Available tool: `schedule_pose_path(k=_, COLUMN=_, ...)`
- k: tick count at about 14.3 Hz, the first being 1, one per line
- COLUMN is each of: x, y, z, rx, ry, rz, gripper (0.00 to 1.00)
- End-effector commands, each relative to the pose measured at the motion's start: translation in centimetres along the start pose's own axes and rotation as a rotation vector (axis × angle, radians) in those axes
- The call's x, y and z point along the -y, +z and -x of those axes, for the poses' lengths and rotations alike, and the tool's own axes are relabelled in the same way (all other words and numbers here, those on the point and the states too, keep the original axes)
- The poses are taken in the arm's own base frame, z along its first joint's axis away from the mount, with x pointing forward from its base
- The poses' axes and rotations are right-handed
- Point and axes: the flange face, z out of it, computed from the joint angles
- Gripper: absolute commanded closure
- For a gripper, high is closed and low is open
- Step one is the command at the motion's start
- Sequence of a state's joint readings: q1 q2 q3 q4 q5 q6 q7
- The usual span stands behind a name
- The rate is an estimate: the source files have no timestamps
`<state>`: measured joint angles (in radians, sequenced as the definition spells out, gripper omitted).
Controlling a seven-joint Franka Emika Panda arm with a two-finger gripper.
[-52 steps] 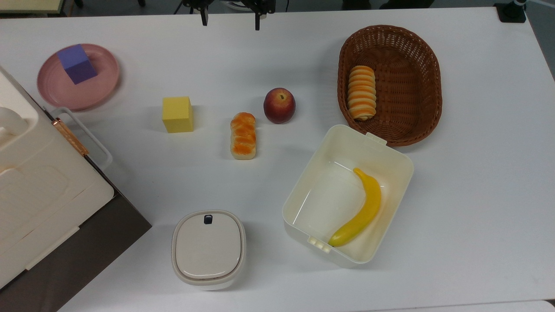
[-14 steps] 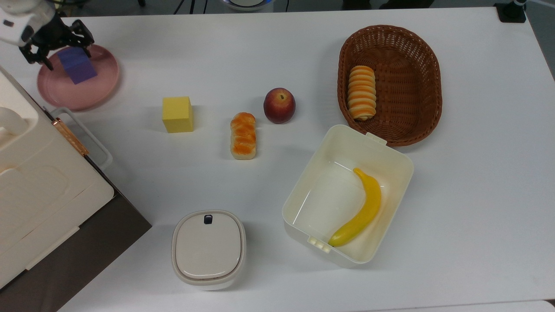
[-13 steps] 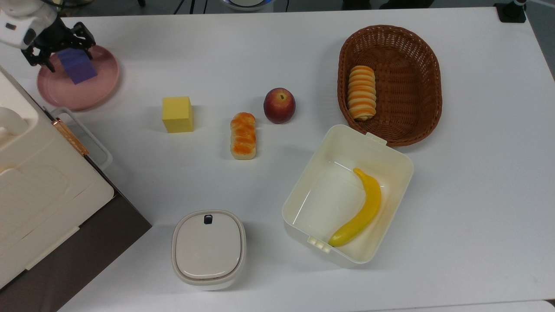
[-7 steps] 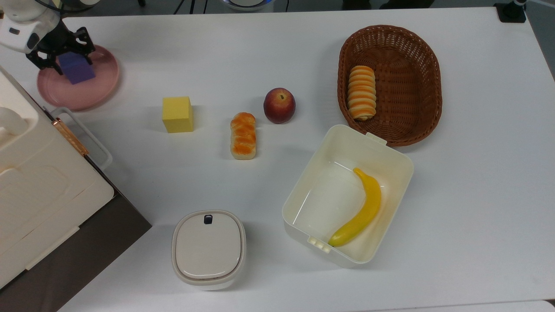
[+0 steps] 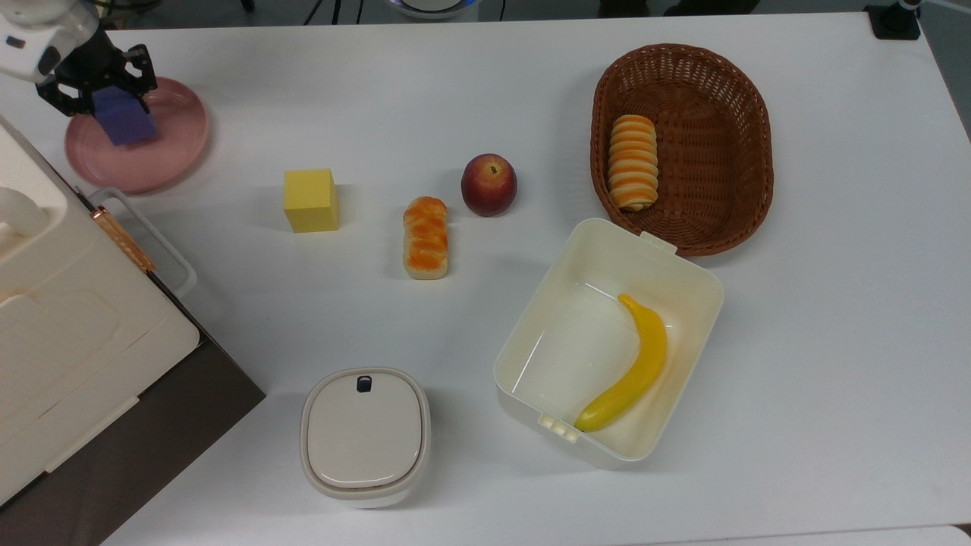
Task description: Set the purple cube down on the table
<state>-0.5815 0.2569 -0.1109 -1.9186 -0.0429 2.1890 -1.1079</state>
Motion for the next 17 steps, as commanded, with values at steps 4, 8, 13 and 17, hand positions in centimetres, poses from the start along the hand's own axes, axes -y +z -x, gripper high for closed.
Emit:
schedule_pose_path(k=4, x=5.6, y=-3.1, z=-8.0, rx=-0.021, ry=0.125, rz=0.003, gripper=0.58)
schedule_pose_path(k=8, x=8.7, y=-3.2, z=-12.4, rx=-0.024, ry=0.190, rz=0.005, gripper=0.32)
schedule_pose_path(k=13, x=12.1, y=-3.8, z=-16.3, rx=-0.030, ry=0.323, rz=0.006, gripper=0.00)
schedule_pose_path(k=17, x=15.9, y=-6.7, z=-20.4, rx=-0.038, ry=0.352, rz=0.007, gripper=0.00)
